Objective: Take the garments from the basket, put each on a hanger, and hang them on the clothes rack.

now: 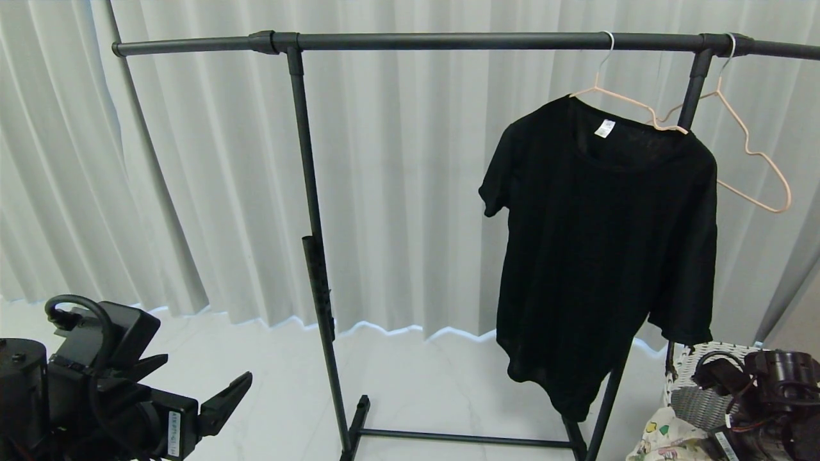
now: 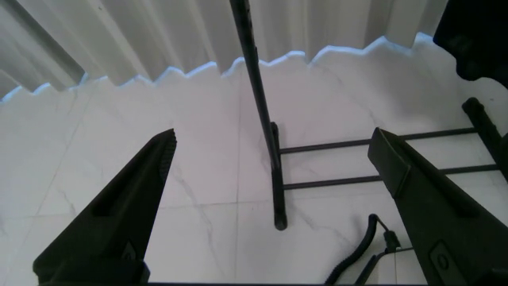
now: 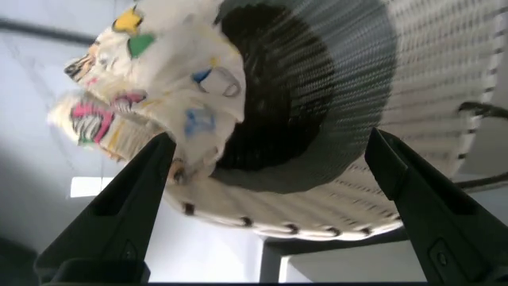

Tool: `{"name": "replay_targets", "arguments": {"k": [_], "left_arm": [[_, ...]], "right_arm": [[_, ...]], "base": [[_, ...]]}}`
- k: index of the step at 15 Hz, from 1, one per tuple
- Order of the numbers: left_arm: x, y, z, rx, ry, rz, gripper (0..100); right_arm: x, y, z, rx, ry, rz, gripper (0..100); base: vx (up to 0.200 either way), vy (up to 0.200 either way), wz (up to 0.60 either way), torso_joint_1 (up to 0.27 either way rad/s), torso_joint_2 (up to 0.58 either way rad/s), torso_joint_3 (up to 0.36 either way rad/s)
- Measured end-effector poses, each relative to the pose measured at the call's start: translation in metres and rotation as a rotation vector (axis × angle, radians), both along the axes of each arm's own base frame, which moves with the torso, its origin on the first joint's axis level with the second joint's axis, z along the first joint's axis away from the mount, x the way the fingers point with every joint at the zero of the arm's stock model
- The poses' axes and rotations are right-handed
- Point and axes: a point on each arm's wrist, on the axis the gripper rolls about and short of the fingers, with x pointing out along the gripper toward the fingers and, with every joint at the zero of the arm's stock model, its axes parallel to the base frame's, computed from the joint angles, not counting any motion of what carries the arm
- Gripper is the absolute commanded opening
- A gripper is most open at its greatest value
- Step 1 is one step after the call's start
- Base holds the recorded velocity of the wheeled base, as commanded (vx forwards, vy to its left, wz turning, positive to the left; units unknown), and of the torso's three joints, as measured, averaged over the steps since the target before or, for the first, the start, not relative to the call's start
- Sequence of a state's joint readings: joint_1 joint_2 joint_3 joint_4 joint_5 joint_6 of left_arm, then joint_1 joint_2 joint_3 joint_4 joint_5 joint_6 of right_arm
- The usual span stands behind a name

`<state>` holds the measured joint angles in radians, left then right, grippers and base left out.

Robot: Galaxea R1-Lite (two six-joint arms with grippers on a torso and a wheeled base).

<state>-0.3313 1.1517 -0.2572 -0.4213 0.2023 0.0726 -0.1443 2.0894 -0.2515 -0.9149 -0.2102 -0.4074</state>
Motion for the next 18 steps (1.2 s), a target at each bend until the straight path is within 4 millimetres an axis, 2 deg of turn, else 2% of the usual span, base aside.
{"name": "replay_targets", "arguments": {"k": [7,10,11,15,18], "left_arm": [[-0.001,0.0,0.0,0.001,-0.002,-0.001,100],[-0.001,0.0,0.0,0.002,-0.001,-0.001,100],[-0.001,0.0,0.0,0.002,-0.001,-0.002,100],[-0.001,0.0,0.0,0.001,0.0,-0.001,100],[-0.001,0.0,0.0,0.001,0.0,-0.001,100]], "right_arm": [[-0.003,0.001,-0.013,0.024,0.027,0.017,100],[0.009,-0.005,-0.018,-0.004,-0.059,-0.011,100],[0.013,-0.007,-0.021,-0.019,-0.089,-0.024,0],[0.01,-0.008,-0.031,-0.025,-0.098,-0.034,0],[-0.01,-0.002,-0.021,0.039,-0.088,0.017,0]], "base": [[0.0,0.0,0.0,0.0,0.0,0.0],[0.0,0.0,0.0,0.0,0.0,0.0],[0.0,0.0,0.0,0.0,0.0,0.0],[0.0,0.0,0.0,0.0,0.0,0.0],[0.0,0.0,0.0,0.0,0.0,0.0]]}}
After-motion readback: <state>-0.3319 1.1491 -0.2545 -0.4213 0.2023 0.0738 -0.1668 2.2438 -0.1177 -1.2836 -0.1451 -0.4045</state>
